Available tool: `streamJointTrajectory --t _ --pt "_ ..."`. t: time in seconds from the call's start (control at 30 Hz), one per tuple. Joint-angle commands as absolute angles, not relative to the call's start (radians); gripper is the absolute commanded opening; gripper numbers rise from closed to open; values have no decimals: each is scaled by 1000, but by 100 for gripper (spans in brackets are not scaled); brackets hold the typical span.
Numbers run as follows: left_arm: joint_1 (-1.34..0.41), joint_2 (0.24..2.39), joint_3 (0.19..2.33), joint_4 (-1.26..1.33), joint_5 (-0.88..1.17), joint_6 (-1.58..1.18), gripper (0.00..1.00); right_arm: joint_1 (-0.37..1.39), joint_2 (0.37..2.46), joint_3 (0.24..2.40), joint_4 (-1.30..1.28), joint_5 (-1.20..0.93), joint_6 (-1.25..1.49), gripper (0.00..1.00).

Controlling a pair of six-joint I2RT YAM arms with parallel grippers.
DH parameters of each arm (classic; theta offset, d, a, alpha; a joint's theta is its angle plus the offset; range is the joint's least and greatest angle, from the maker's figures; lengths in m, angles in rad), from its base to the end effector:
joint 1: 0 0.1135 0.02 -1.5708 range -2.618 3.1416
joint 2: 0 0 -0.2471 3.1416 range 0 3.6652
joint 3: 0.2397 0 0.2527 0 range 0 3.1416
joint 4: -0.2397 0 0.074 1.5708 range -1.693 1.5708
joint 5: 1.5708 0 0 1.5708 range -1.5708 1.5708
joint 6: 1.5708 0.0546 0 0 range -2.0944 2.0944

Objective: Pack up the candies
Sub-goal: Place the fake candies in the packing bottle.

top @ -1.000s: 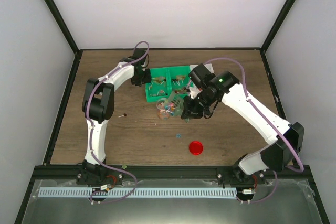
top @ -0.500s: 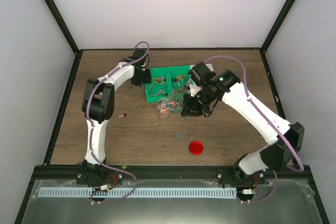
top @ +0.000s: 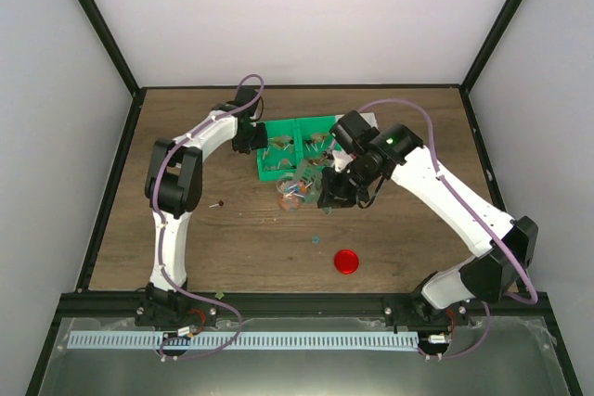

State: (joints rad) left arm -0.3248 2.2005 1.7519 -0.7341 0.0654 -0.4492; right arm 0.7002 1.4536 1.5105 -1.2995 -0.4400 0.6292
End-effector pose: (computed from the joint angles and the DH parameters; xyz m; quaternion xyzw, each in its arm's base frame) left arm 0.4361 -0.1506 0.1419 -0.0547 0.9792 -0.1025 0.1664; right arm 0.1934 0.1934 0.3159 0.0698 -0.9609 -0.2678 0.0073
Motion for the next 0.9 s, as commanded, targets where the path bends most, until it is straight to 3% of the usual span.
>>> streamJointTrajectory --t 0.0,0.37,0.87 --pt "-314 2170 1730 -734 55 -448 40 683 1443 1555 -1304 -473 636 1" --pt "-313 2172 1726 -733 63 -448 40 647 1418 1535 -1304 -449 622 1" --pt "-314 2165 1723 -727 65 -449 40 732 1468 1521 -1307 -431 615 1"
